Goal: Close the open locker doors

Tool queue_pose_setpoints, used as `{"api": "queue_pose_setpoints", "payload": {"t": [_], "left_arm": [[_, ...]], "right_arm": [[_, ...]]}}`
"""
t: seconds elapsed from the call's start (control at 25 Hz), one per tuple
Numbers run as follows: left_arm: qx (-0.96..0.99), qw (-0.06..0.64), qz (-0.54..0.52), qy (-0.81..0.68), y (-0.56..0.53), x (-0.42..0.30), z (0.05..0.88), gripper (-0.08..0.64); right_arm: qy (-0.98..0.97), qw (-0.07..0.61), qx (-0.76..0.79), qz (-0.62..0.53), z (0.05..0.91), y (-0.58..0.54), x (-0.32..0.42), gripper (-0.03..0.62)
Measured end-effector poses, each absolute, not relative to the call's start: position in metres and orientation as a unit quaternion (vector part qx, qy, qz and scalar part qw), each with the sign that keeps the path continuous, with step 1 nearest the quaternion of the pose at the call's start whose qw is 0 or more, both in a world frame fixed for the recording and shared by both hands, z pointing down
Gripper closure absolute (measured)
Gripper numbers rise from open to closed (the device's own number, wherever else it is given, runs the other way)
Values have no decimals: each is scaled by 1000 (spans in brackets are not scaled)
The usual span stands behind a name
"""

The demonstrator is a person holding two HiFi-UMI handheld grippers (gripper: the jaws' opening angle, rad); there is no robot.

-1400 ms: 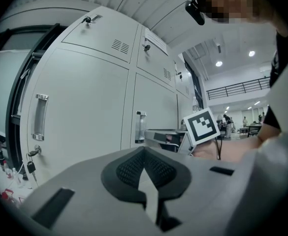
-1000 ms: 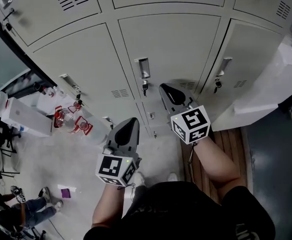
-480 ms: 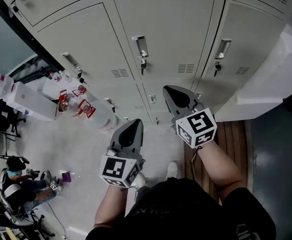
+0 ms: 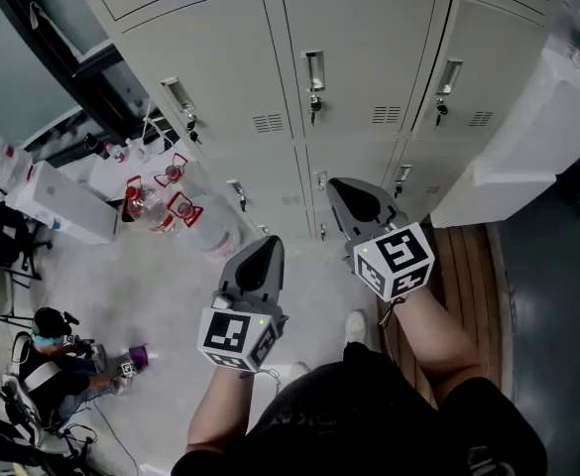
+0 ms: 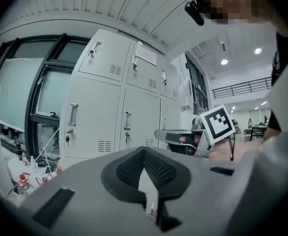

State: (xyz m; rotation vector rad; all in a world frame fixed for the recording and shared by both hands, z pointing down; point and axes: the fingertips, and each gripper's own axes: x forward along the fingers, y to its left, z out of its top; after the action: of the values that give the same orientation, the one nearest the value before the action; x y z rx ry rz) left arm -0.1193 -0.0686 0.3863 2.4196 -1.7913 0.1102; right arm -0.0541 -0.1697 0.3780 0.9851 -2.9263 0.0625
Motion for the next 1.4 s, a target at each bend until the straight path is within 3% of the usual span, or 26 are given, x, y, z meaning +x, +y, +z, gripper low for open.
{"api": "queue_pose_setpoints", "payload": {"t": [0.64, 1.4], "left_arm": [[829, 59, 10, -556, 64, -180, 377, 555], [835, 50, 16, -548, 98, -186, 374, 555]], "right_arm": [[-919, 37, 392, 6, 365, 3, -72, 591], [-920, 30, 391, 11, 363, 49, -82, 592]]}}
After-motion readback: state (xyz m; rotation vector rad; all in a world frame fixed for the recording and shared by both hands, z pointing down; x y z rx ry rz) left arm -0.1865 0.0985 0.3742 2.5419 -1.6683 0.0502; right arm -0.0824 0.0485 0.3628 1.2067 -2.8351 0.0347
